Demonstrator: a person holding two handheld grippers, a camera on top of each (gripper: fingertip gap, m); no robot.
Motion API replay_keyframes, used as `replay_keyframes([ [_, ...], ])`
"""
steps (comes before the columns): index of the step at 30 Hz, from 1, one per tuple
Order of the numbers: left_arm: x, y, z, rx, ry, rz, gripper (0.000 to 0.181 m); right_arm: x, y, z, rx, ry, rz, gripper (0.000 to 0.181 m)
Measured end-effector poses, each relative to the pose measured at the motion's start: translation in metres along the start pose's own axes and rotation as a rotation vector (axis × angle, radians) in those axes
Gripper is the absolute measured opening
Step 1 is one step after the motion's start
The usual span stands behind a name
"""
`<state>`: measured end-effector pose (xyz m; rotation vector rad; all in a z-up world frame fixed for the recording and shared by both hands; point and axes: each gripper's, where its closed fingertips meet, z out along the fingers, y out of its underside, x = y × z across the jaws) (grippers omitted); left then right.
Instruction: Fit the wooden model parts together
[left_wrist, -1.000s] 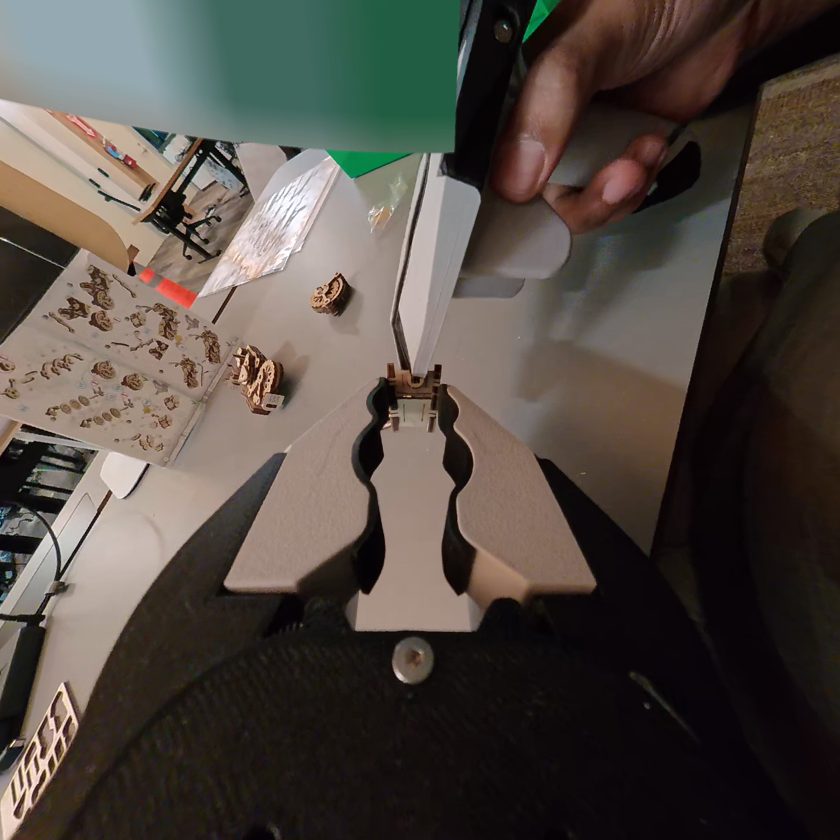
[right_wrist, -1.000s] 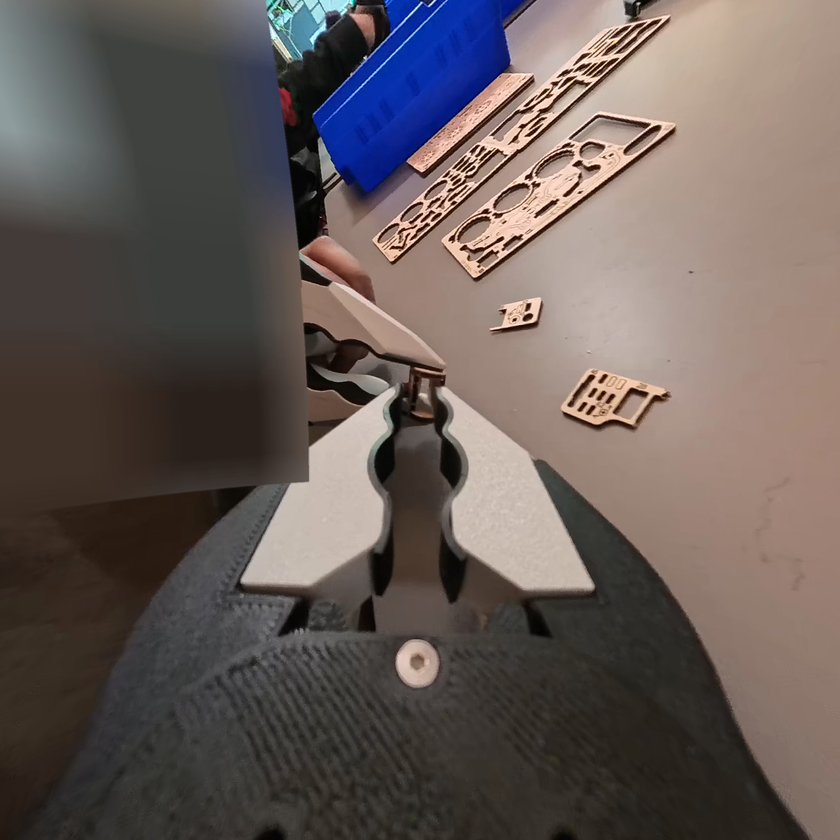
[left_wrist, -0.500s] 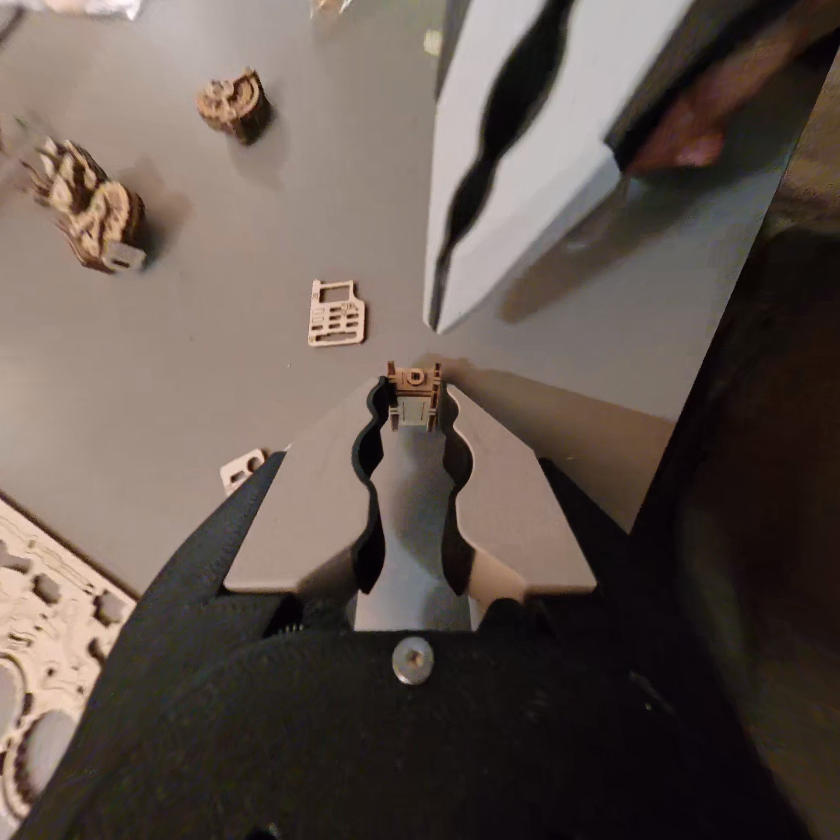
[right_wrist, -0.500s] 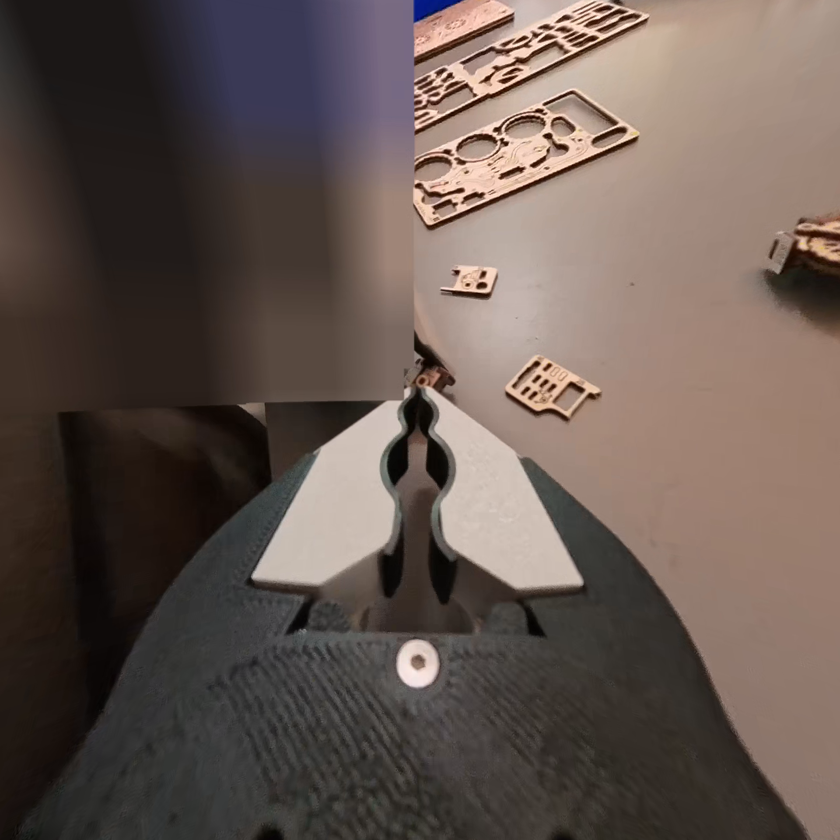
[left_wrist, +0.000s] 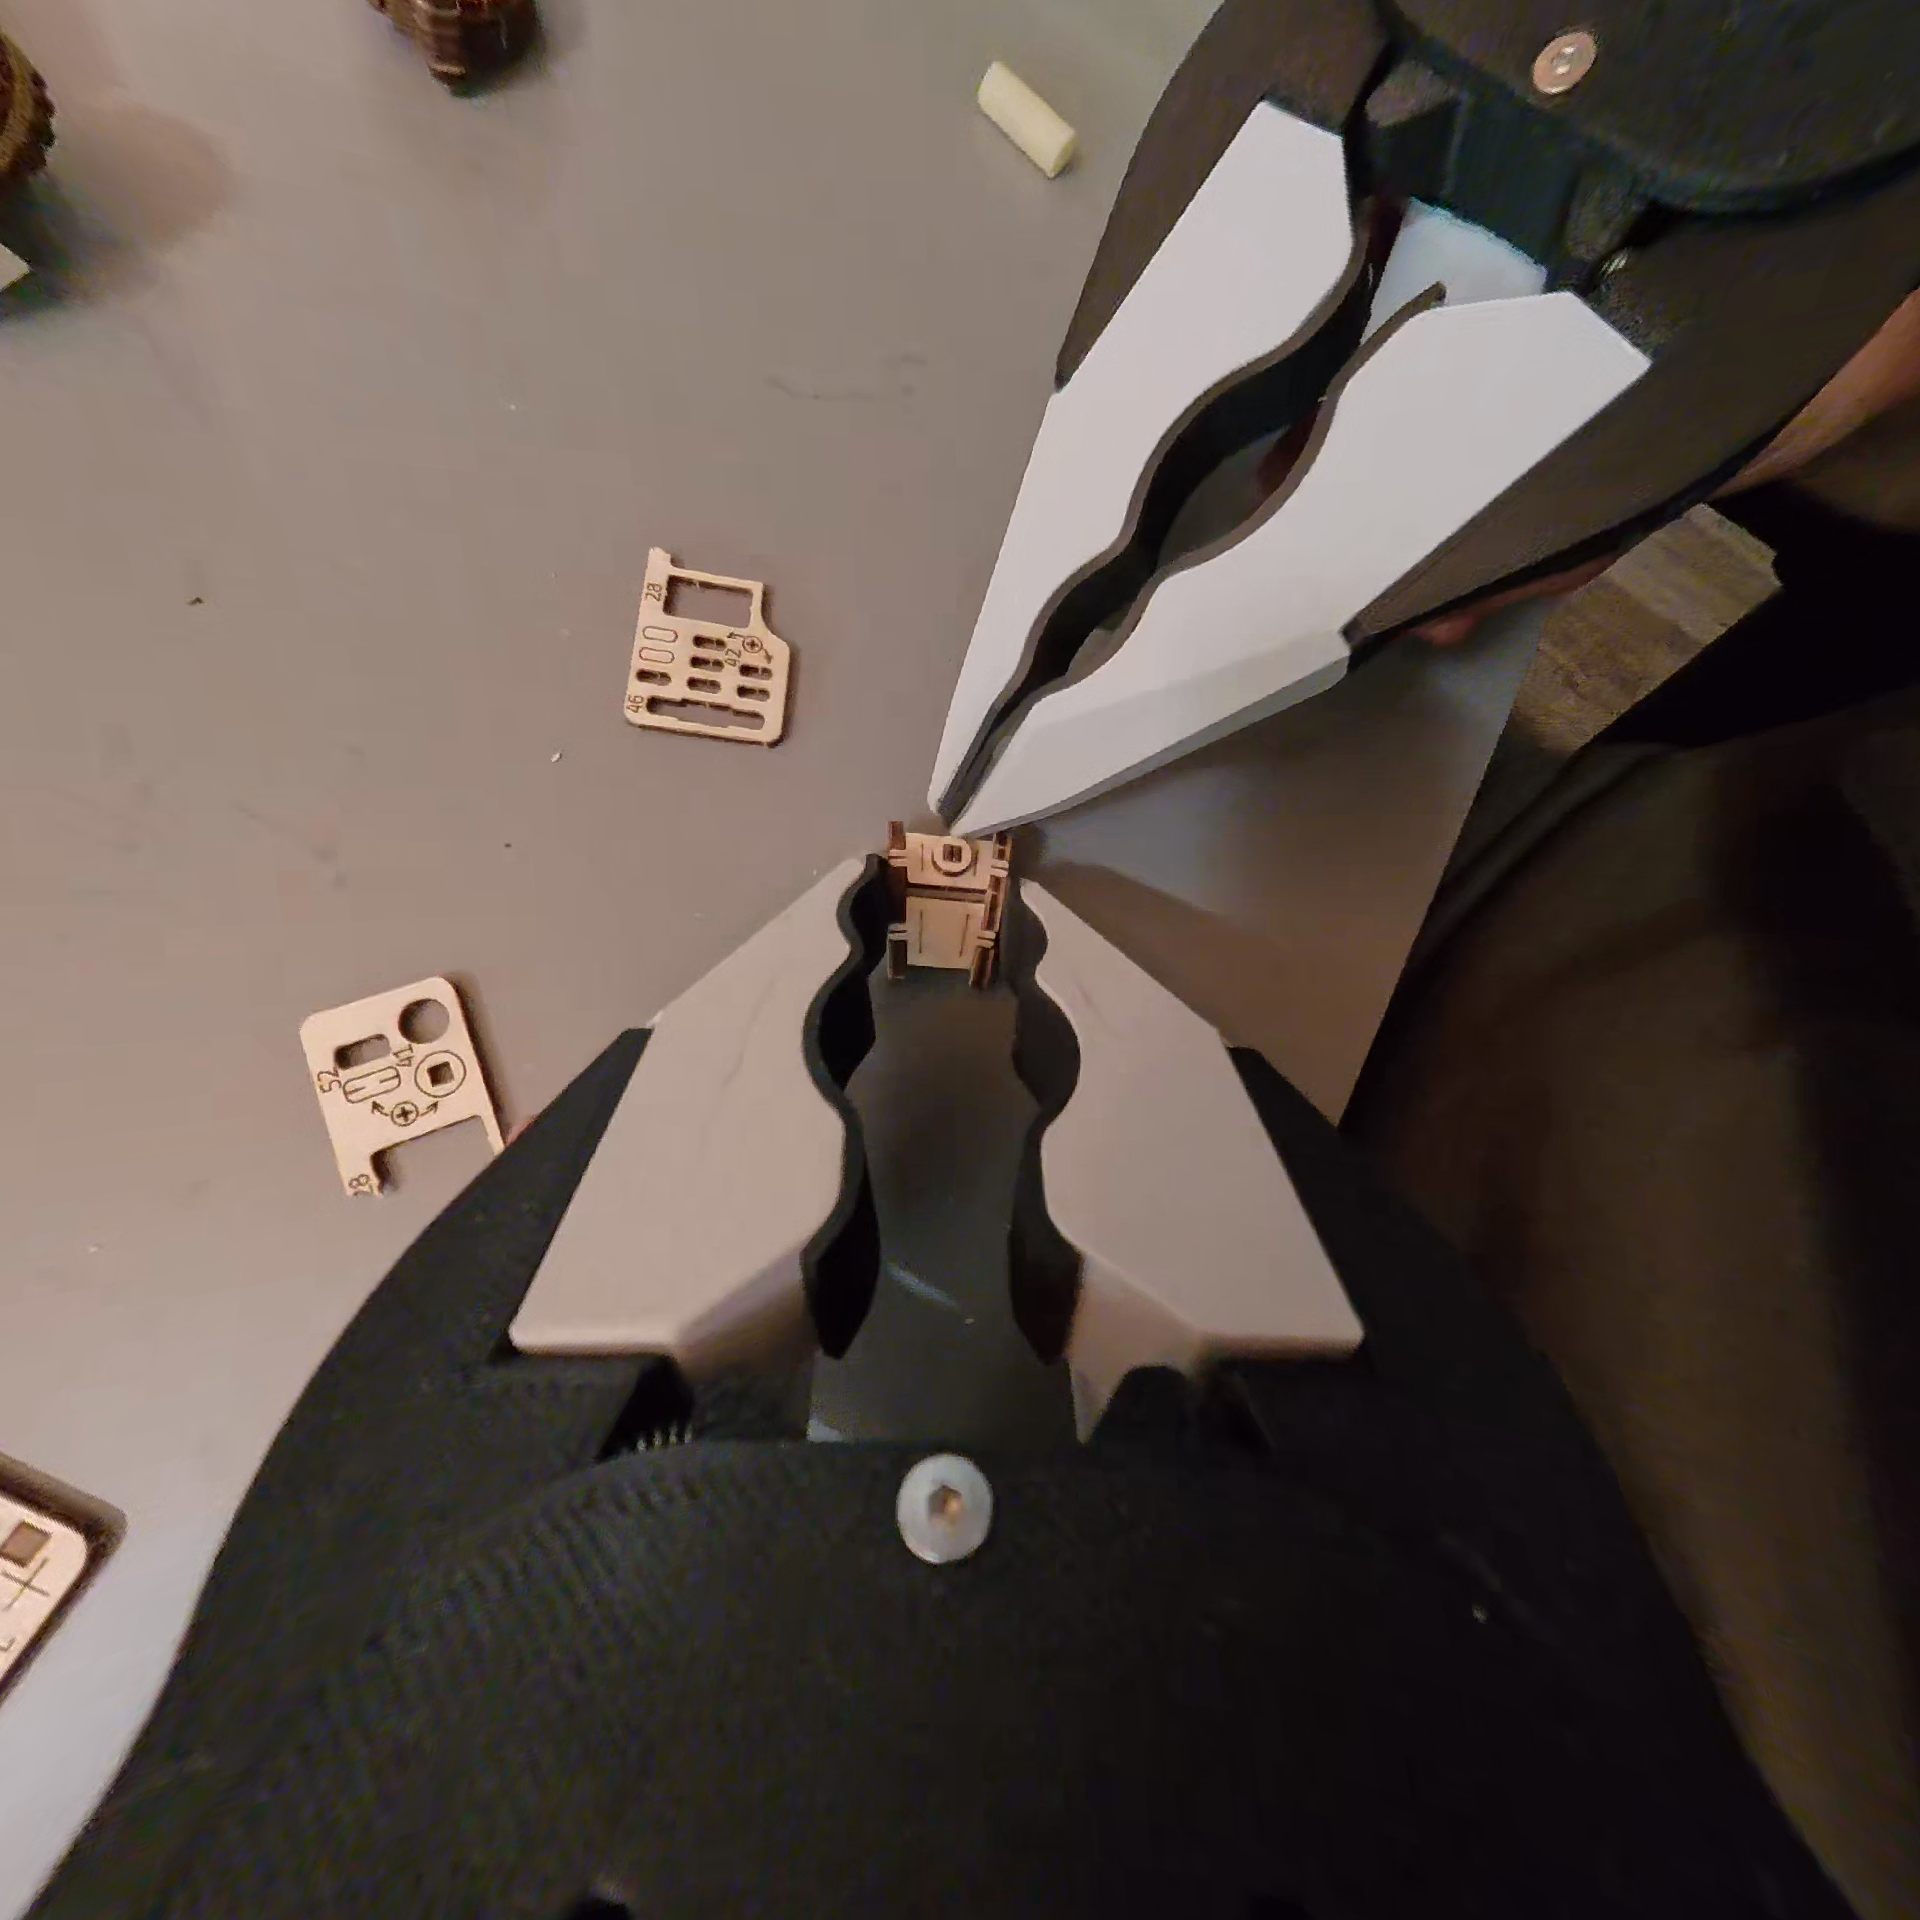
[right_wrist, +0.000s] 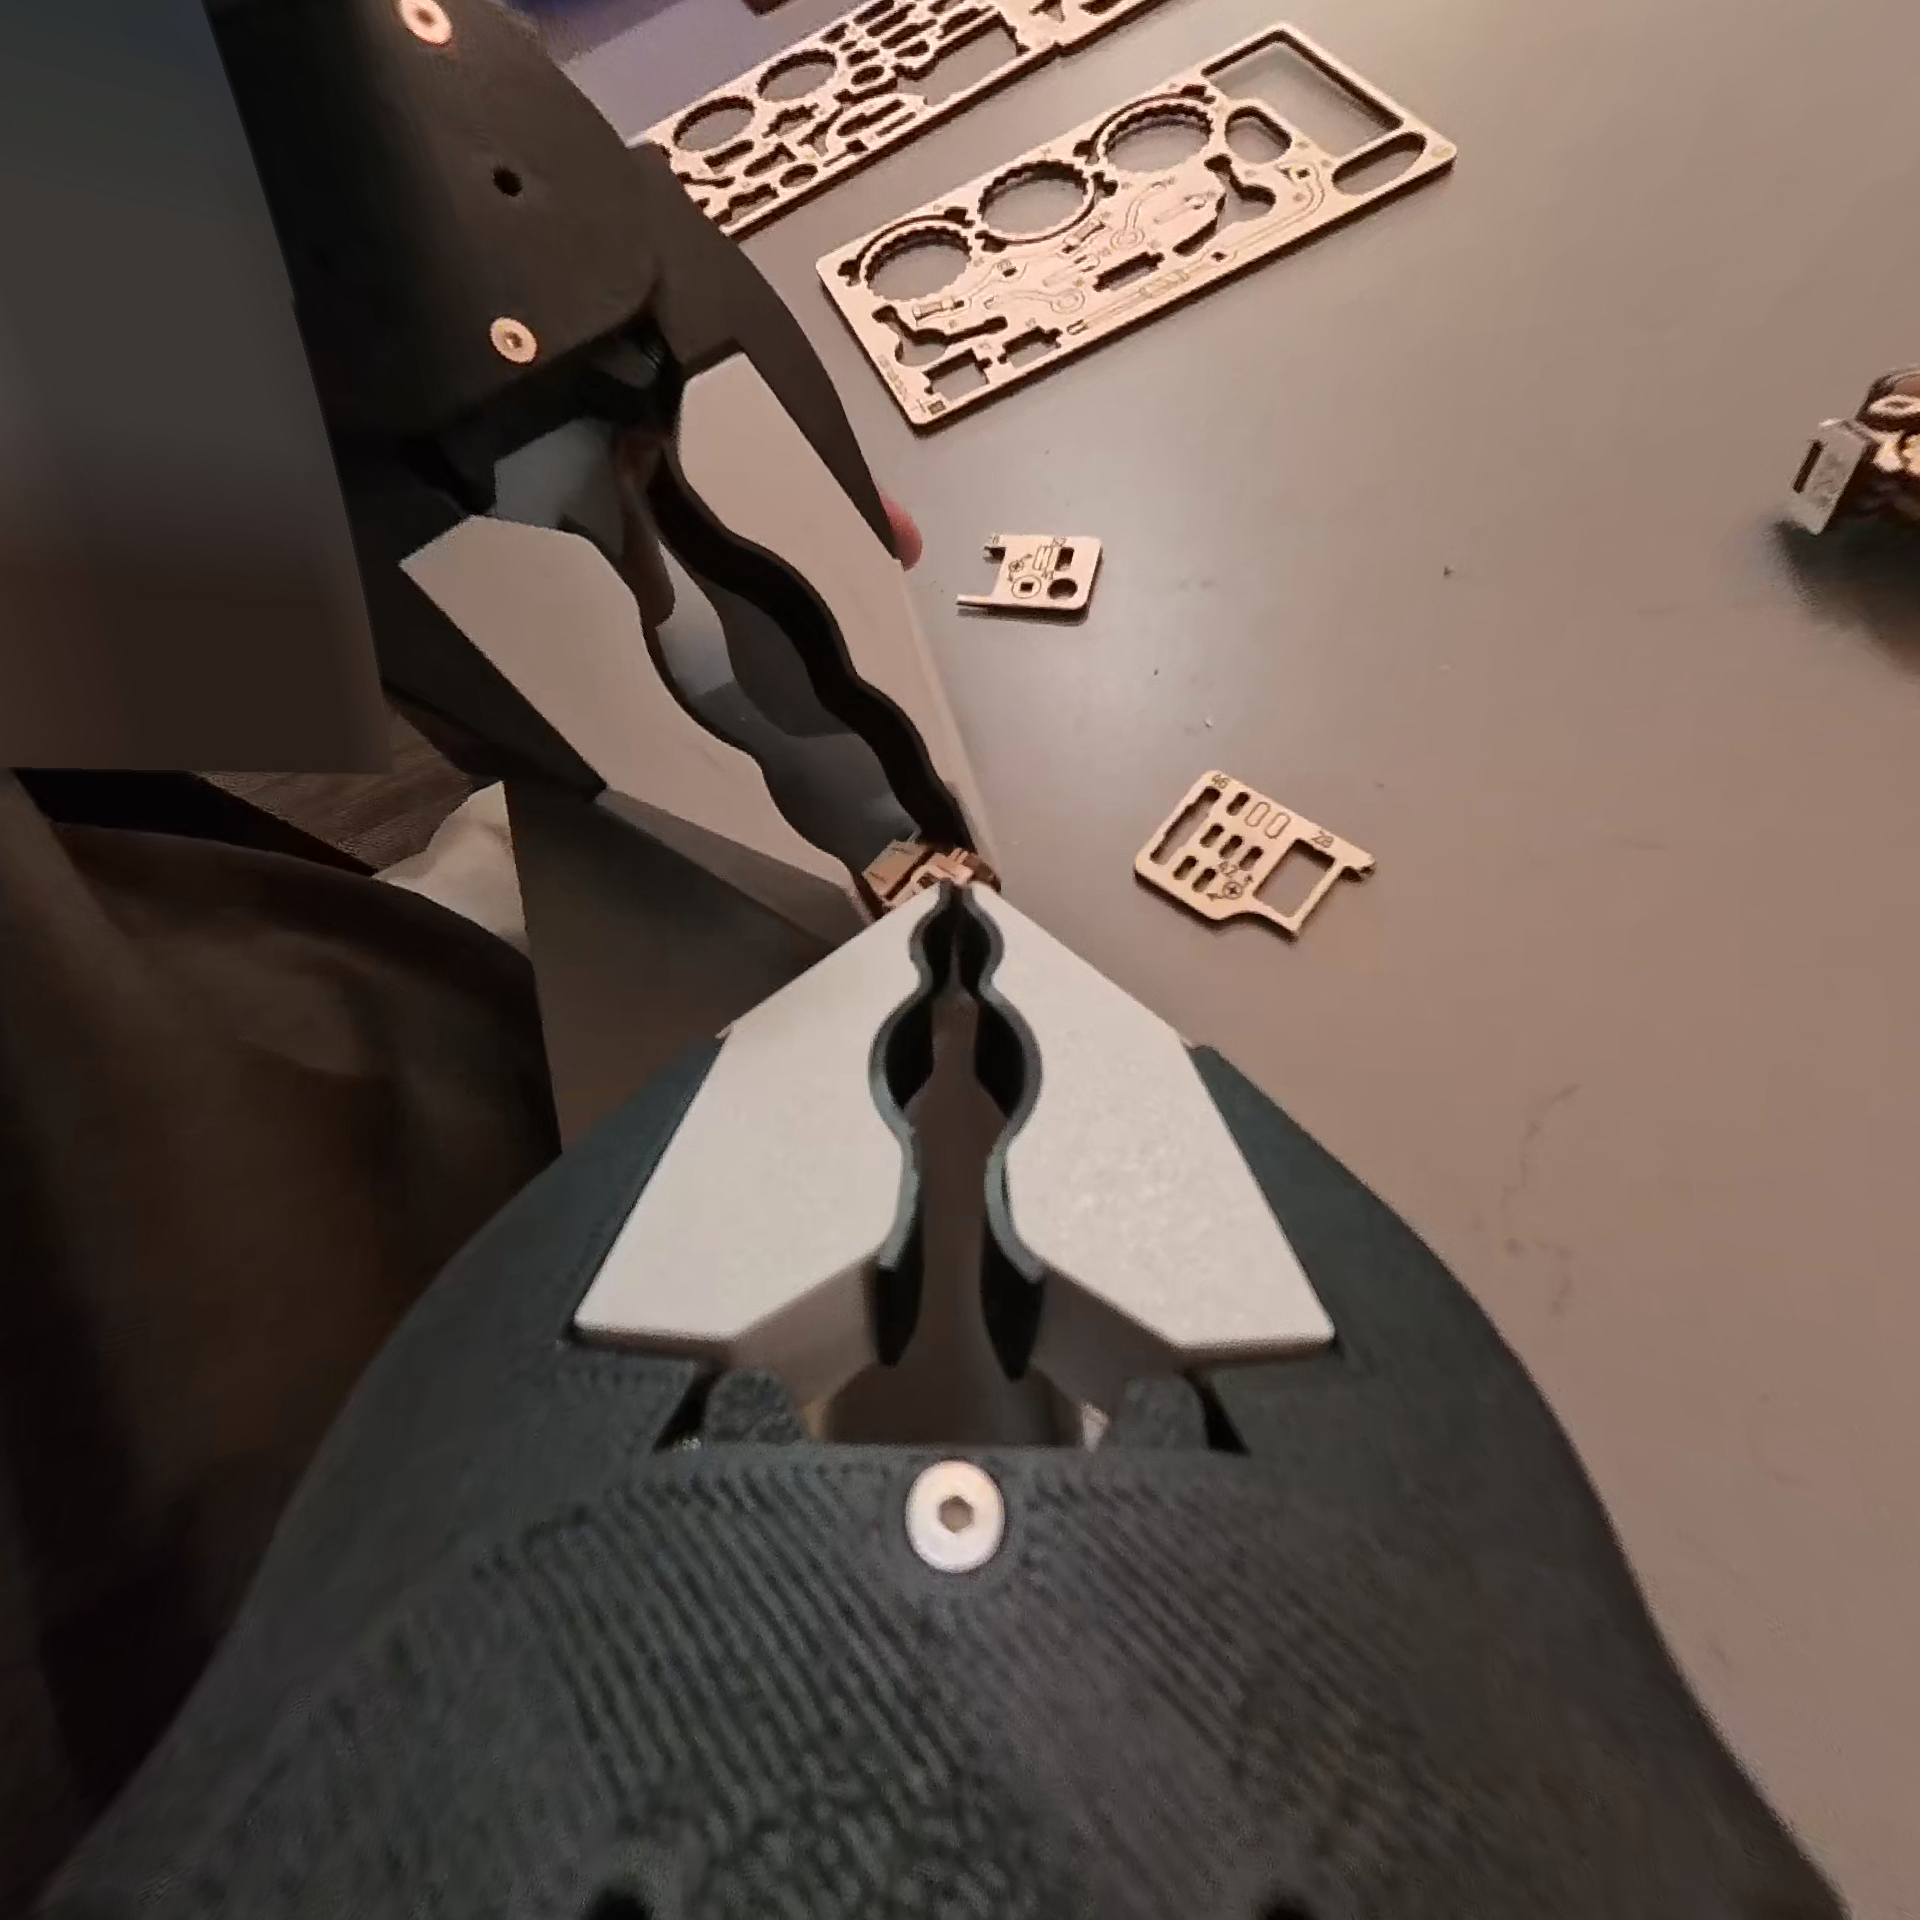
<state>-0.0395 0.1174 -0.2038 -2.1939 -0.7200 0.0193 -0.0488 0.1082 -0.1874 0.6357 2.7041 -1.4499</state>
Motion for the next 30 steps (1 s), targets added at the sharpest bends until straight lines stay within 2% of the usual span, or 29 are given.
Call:
replay_keyframes([
  [28, -0.001, 0.0, 0.0, 0.003, 0.001, -0.011, 0.02, 0.0, -0.004, 0.0, 0.013, 0.027, -0.059, 0.0],
  [30, -0.001, -0.001, 0.0, 0.003, 0.004, -0.015, 0.02, 0.002, -0.01, -0.003, 0.051, 0.044, -0.068, 0.0],
])
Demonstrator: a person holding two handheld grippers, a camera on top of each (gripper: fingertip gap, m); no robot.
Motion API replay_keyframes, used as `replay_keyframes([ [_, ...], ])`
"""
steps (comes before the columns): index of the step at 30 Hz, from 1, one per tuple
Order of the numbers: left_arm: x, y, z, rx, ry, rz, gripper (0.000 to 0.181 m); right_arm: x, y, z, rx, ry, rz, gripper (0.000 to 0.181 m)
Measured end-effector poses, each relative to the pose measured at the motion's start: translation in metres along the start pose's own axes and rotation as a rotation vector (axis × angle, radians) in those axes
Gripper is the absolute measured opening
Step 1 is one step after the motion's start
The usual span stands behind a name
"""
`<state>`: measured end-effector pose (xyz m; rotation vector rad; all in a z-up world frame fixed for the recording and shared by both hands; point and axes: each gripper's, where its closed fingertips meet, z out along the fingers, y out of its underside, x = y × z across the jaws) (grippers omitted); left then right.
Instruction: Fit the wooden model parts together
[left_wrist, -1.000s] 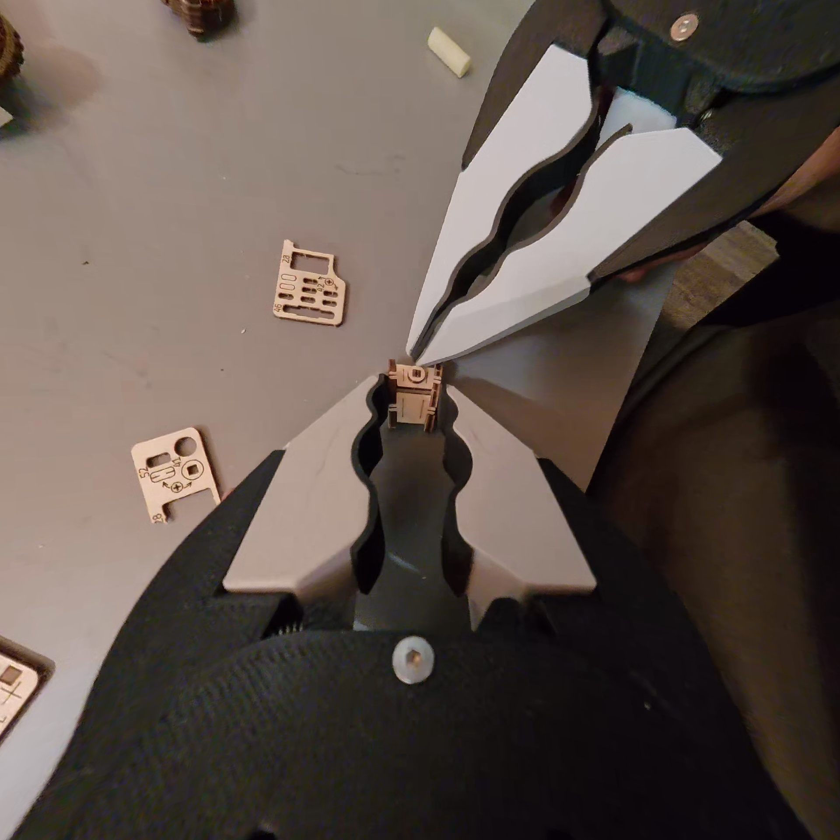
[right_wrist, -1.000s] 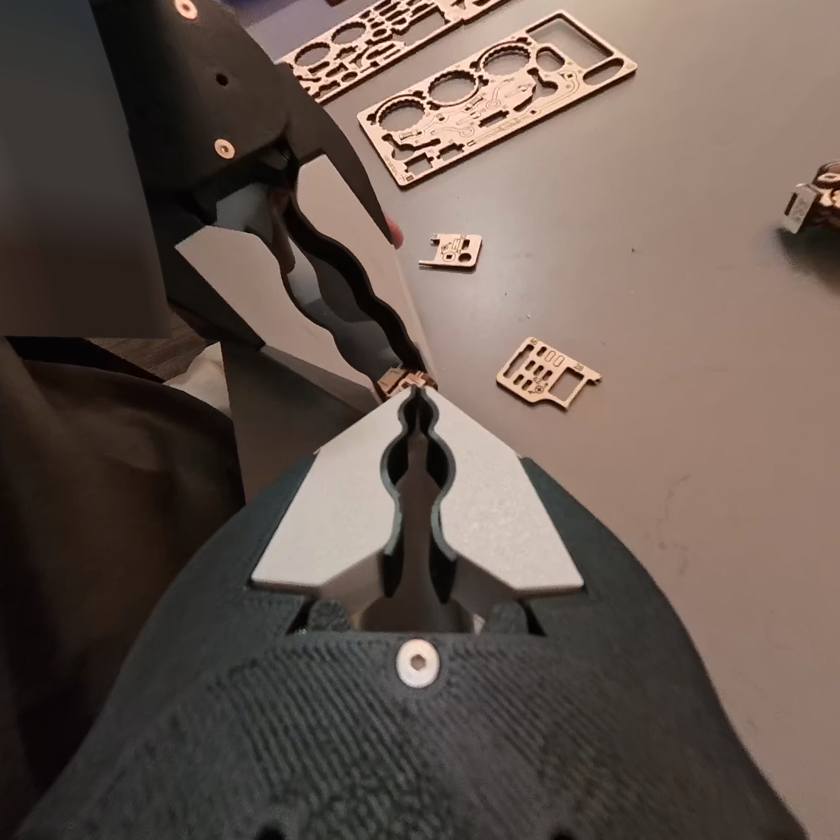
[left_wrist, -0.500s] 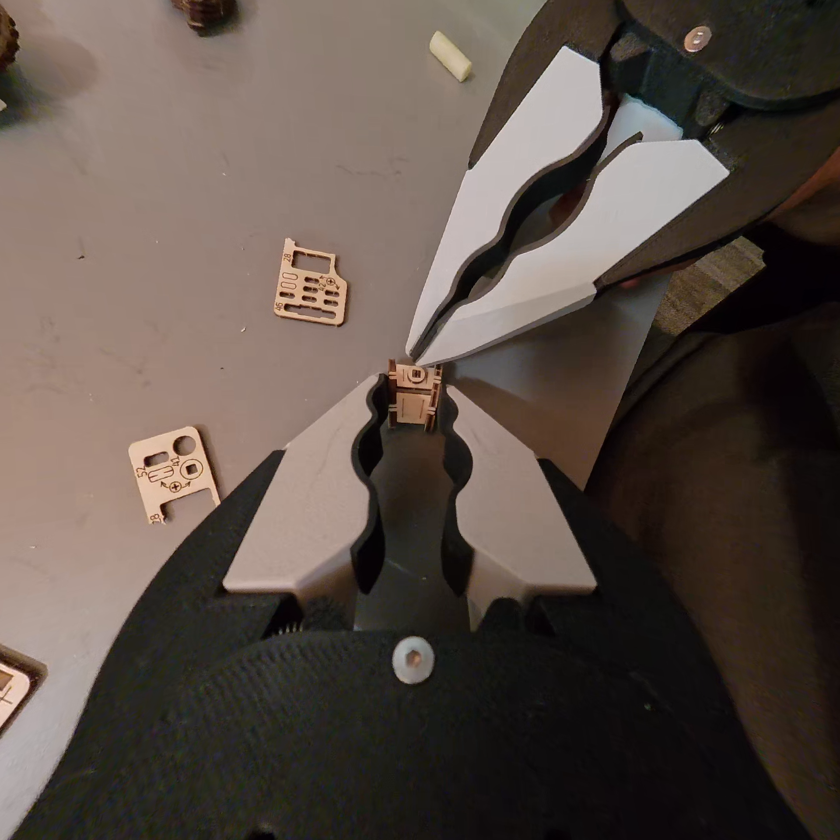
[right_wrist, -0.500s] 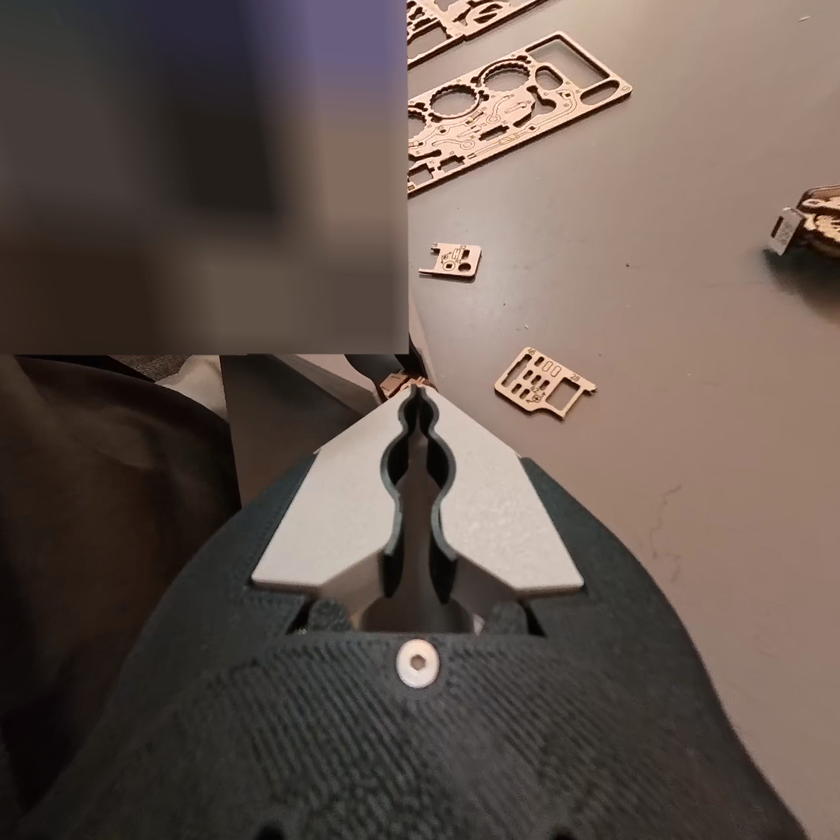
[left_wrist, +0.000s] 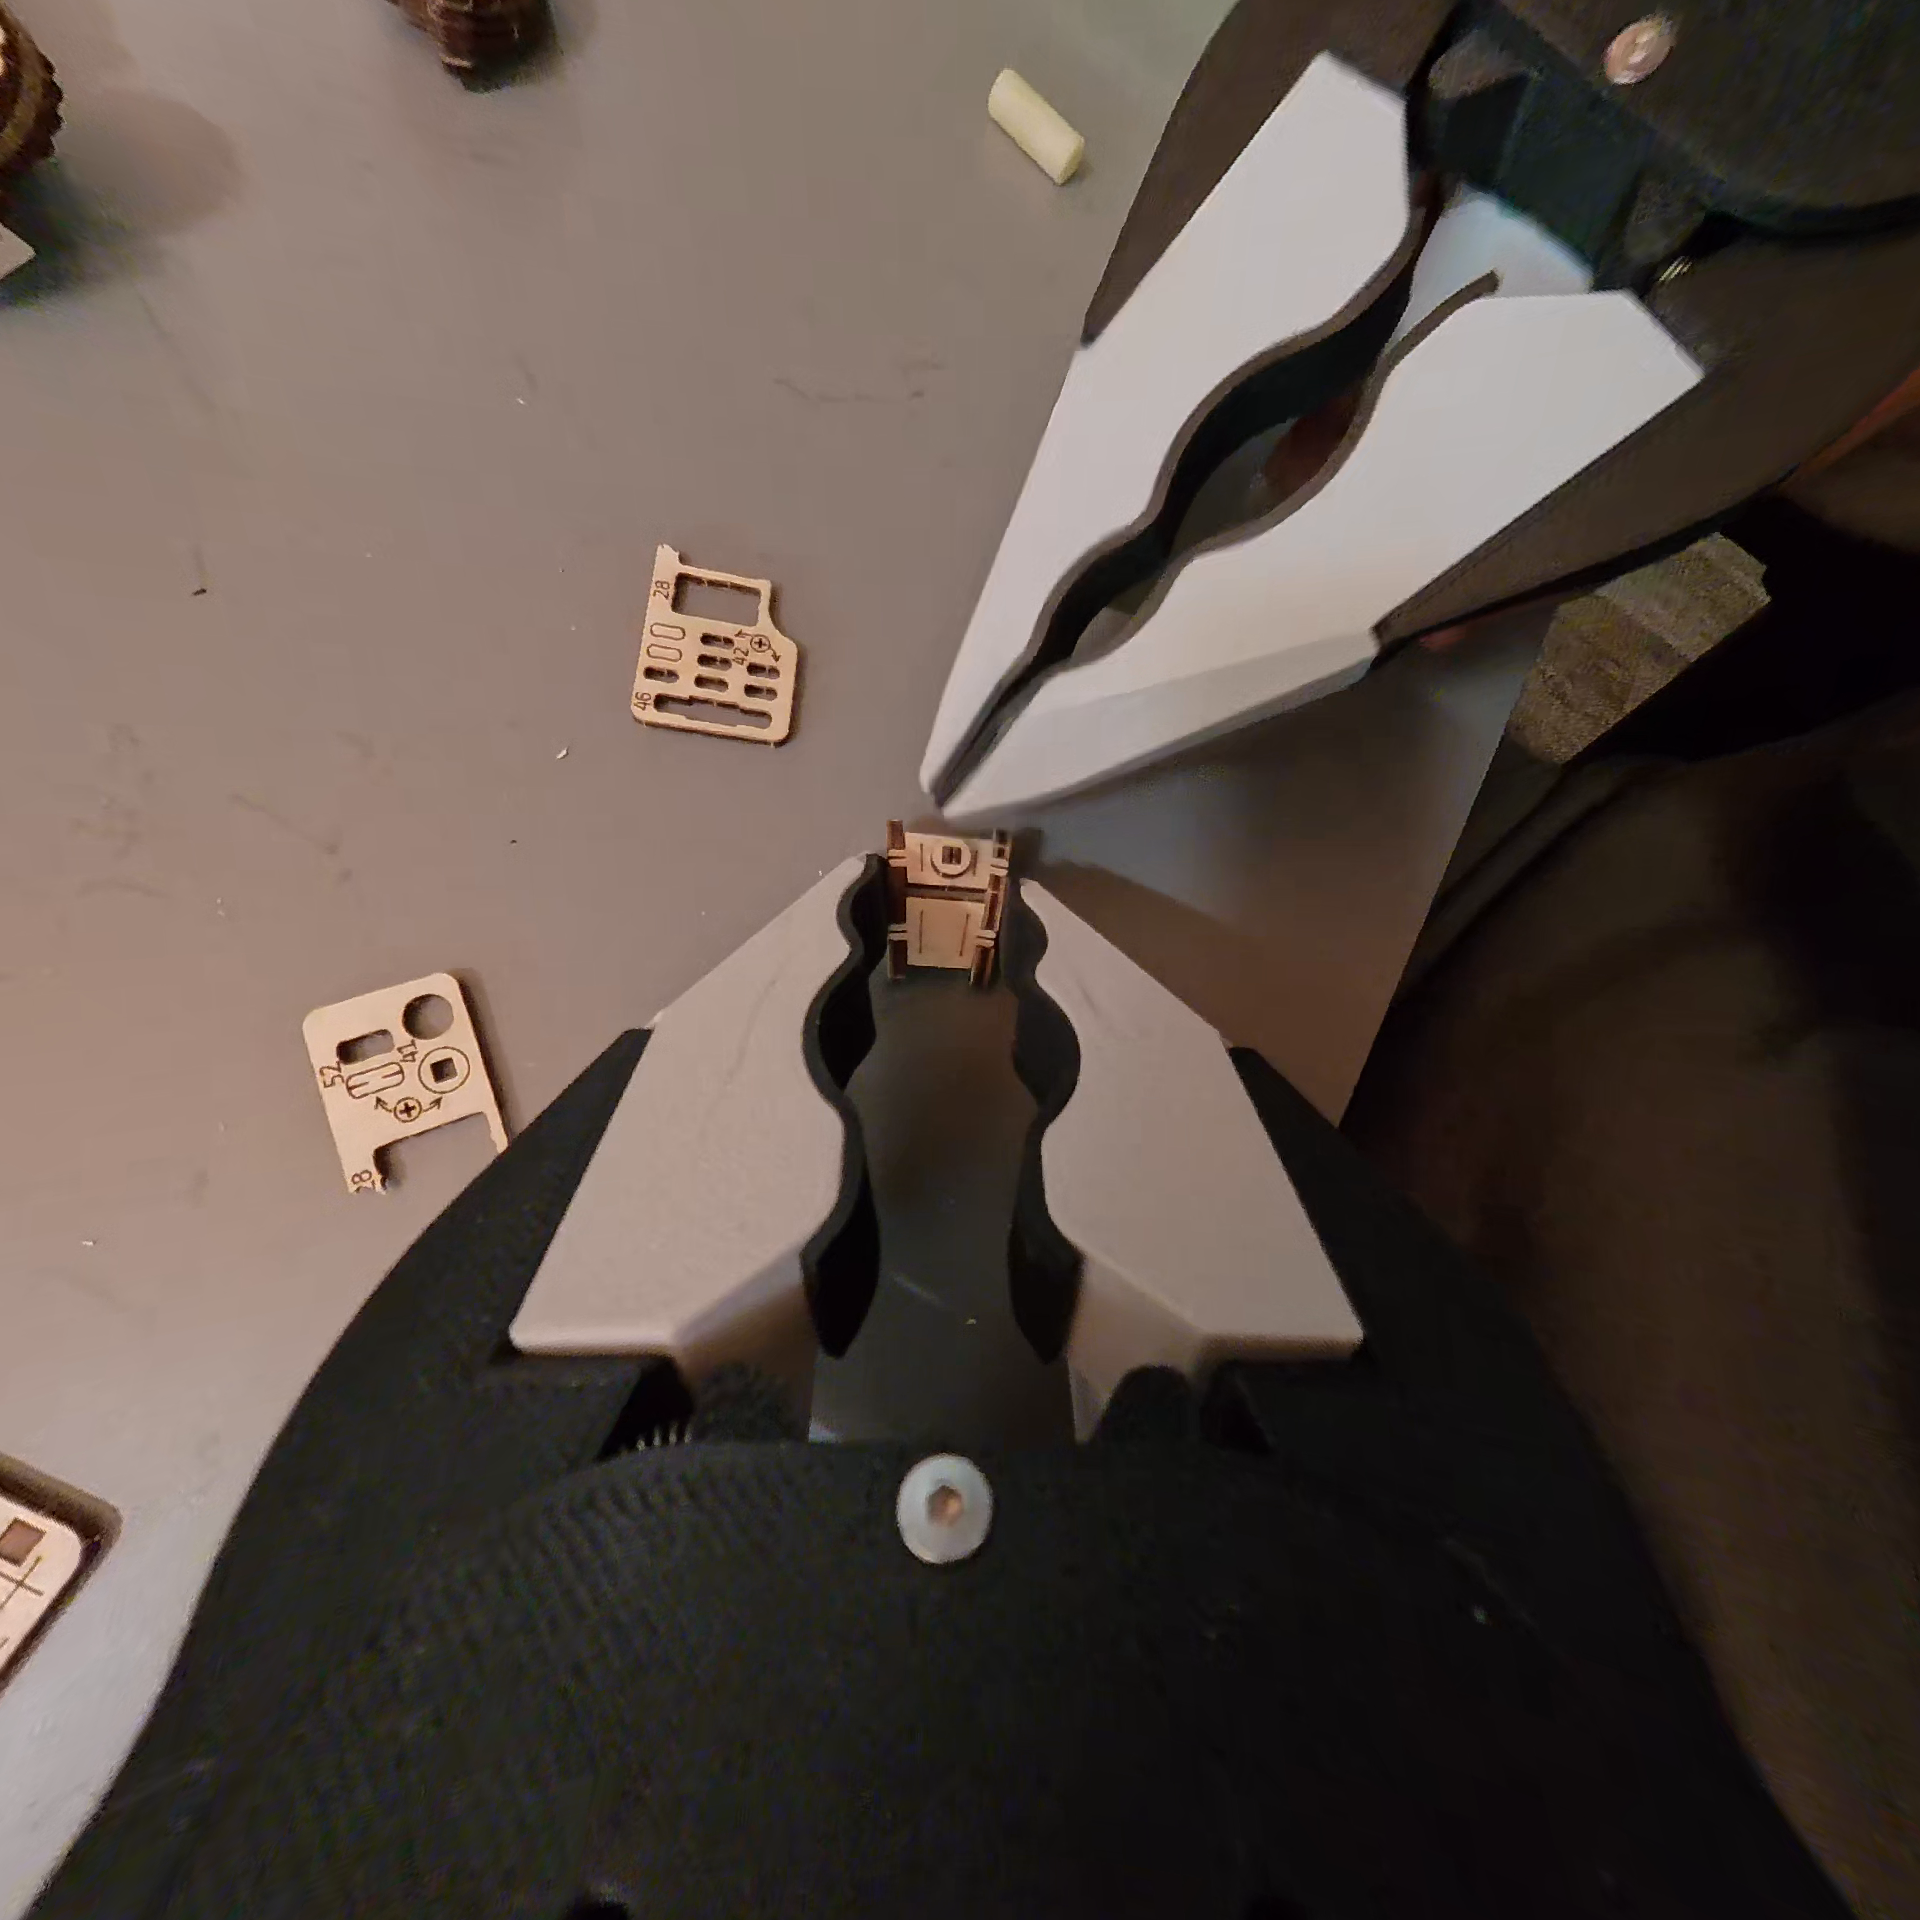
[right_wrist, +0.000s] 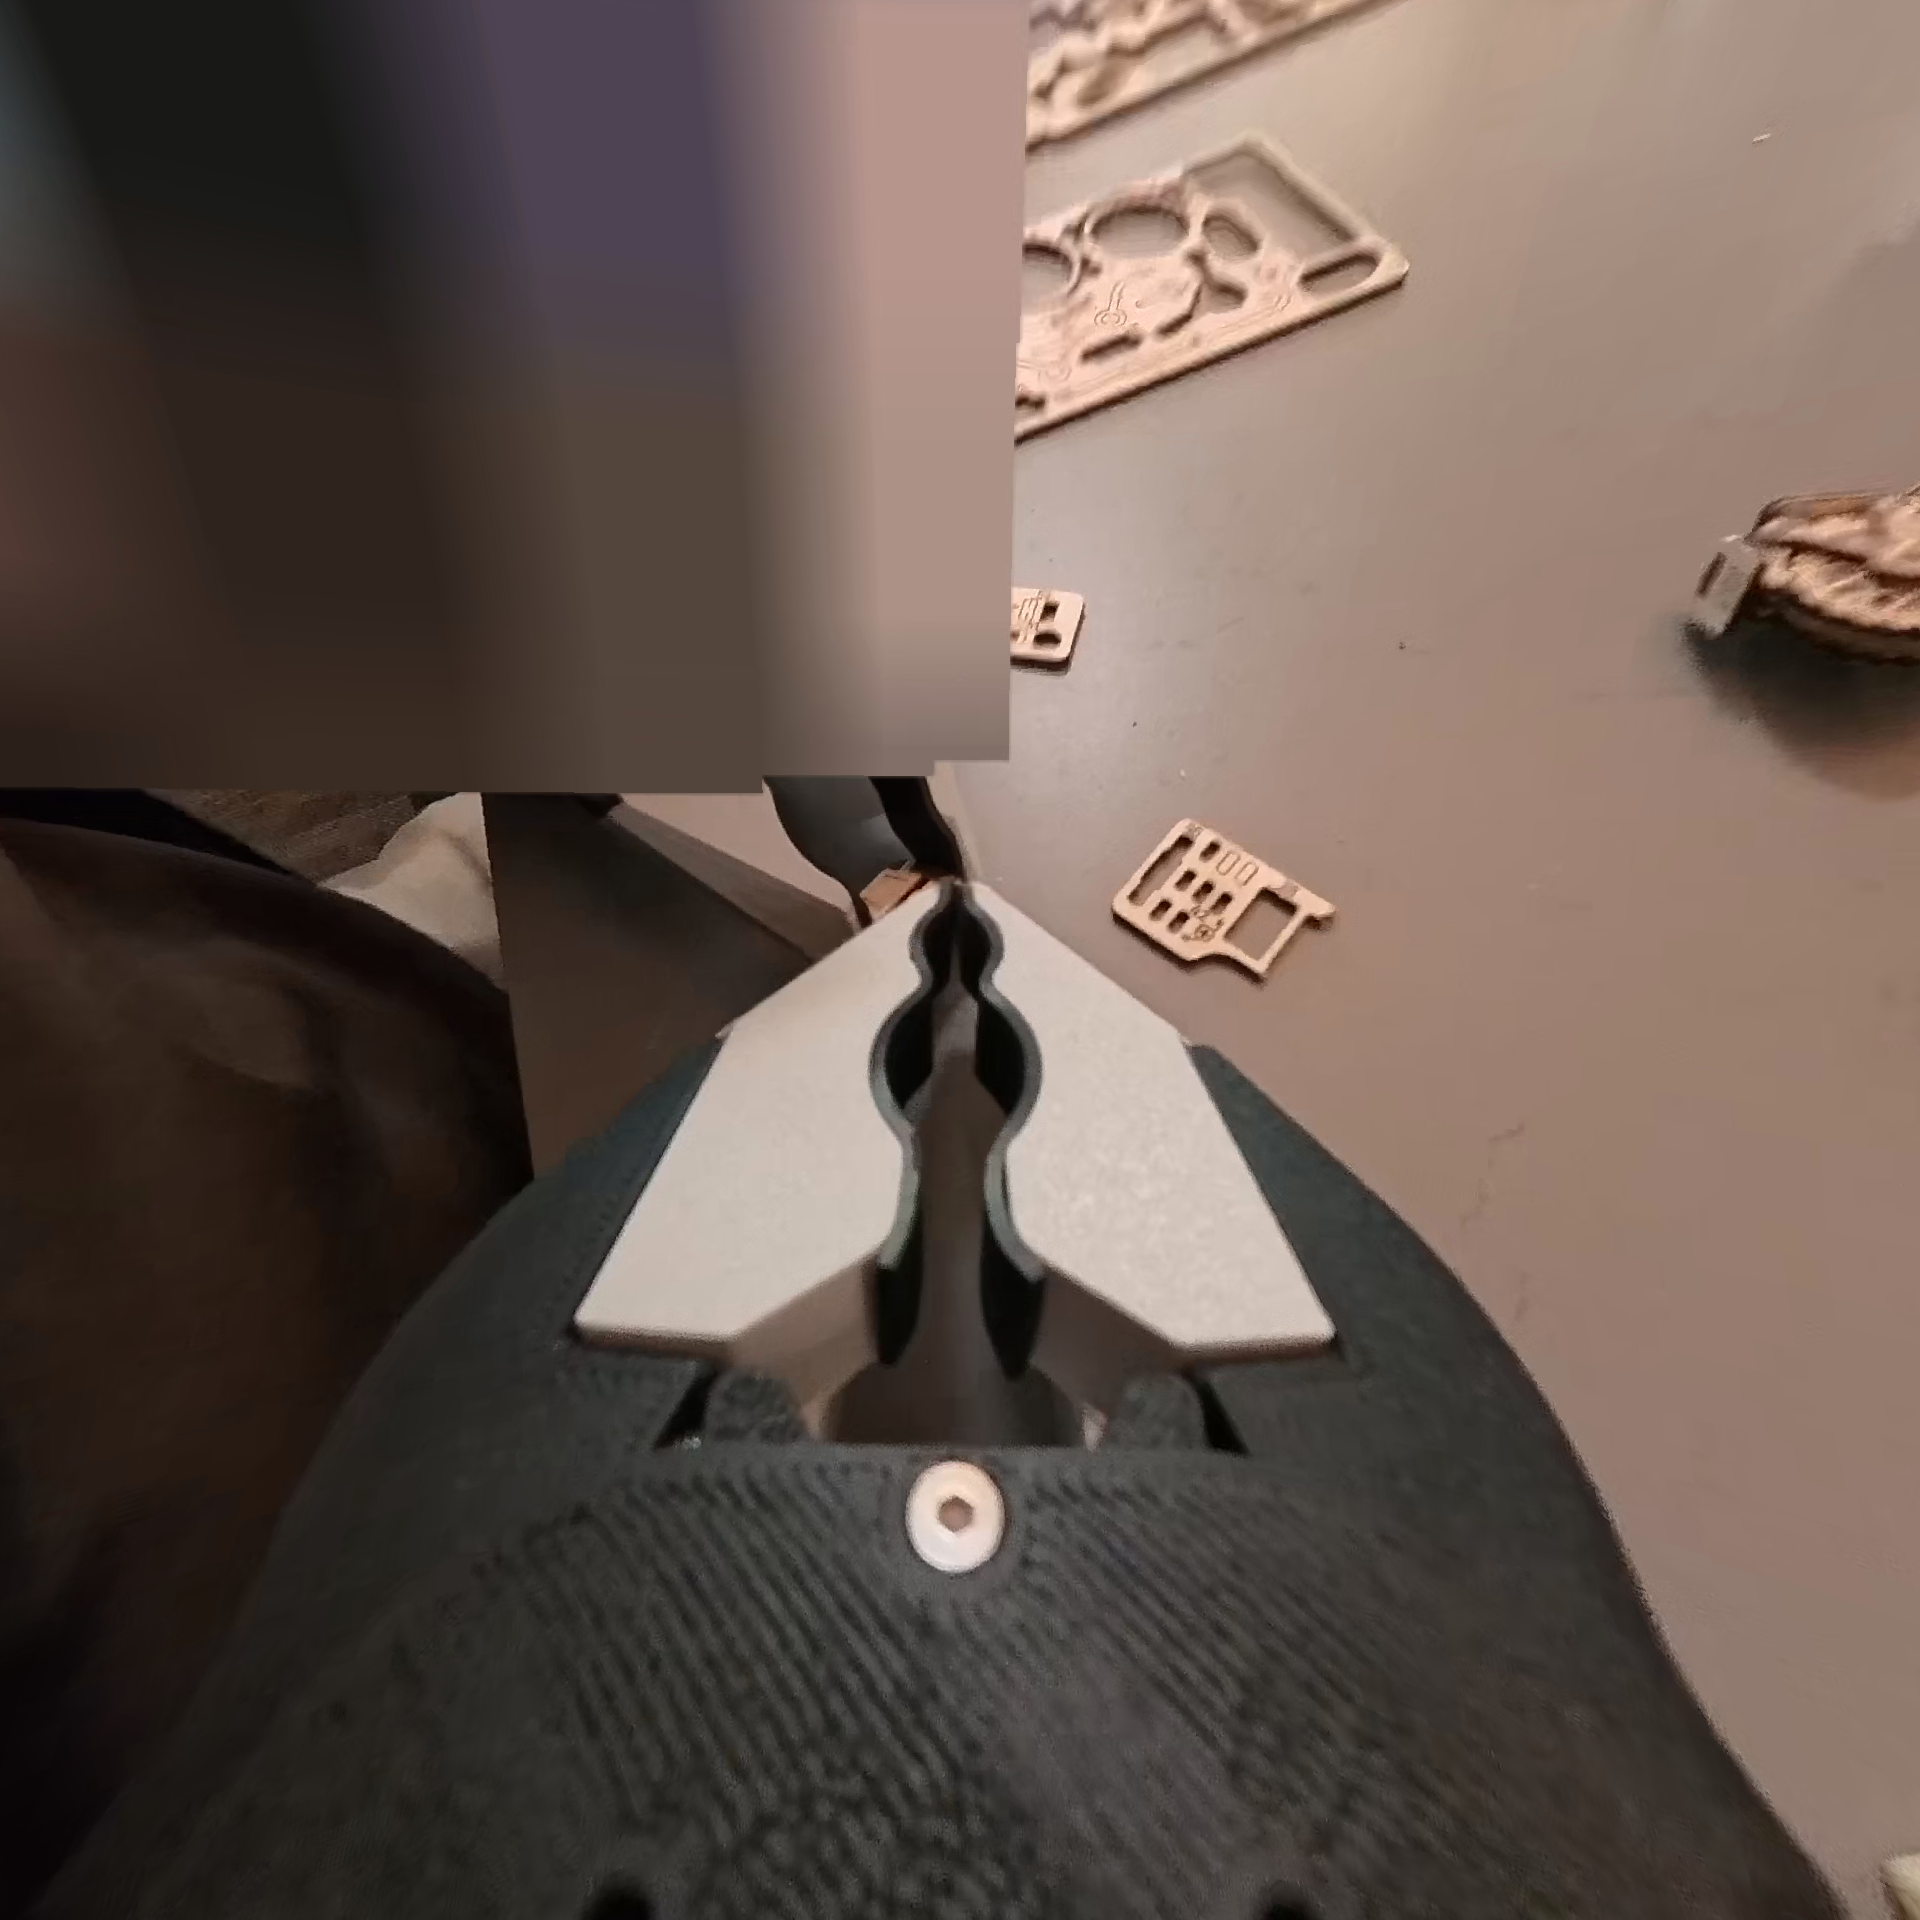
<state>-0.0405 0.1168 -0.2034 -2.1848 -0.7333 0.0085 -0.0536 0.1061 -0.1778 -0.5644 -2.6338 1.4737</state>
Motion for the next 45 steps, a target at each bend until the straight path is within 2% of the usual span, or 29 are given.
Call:
replay_keyframes([
  [3, 0.0, 0.0, 0.0, 0.0, 0.0, 0.0, 0.02, -0.005, -0.016, -0.006, 0.083, -0.02, -0.013, 0.0],
  [6, 0.0, 0.0, 0.0, 0.0, 0.0, 0.0, 0.02, -0.007, 0.003, 0.005, -0.026, -0.015, -0.041, 0.0],
  [11, -0.001, 0.0, 0.0, 0.001, -0.002, -0.004, 0.021, -0.007, -0.026, -0.01, 0.114, 0.008, -0.087, 0.0],
  [15, -0.001, 0.001, 0.0, -0.002, -0.003, -0.004, 0.021, -0.008, 0.002, 0.008, -0.039, 0.015, -0.143, 0.0],
  [19, -0.001, 0.001, 0.0, 0.001, -0.004, -0.005, 0.021, -0.01, -0.023, -0.004, 0.082, 0.027, -0.165, 0.0],
  [23, -0.001, 0.001, 0.0, -0.003, -0.003, -0.008, 0.021, -0.009, 0.002, 0.01, -0.05, 0.014, -0.167, 0.0],
  [28, -0.001, 0.001, -0.001, 0.001, -0.003, -0.01, 0.02, -0.008, -0.026, -0.005, 0.086, 0.034, -0.163, 0.0],
  [33, -0.001, 0.002, 0.0, -0.003, -0.006, -0.006, 0.021, -0.008, 0.003, 0.011, -0.068, 0.034, -0.184, 0.0],
  [39, -0.001, 0.001, -0.001, 0.0, -0.006, -0.008, 0.021, -0.003, -0.018, -0.004, 0.042, 0.049, -0.159, 0.0],
  [45, -0.002, 0.001, -0.001, 0.002, -0.011, -0.007, 0.021, -0.004, 0.003, 0.004, -0.051, -0.003, -0.095, 0.0],
])
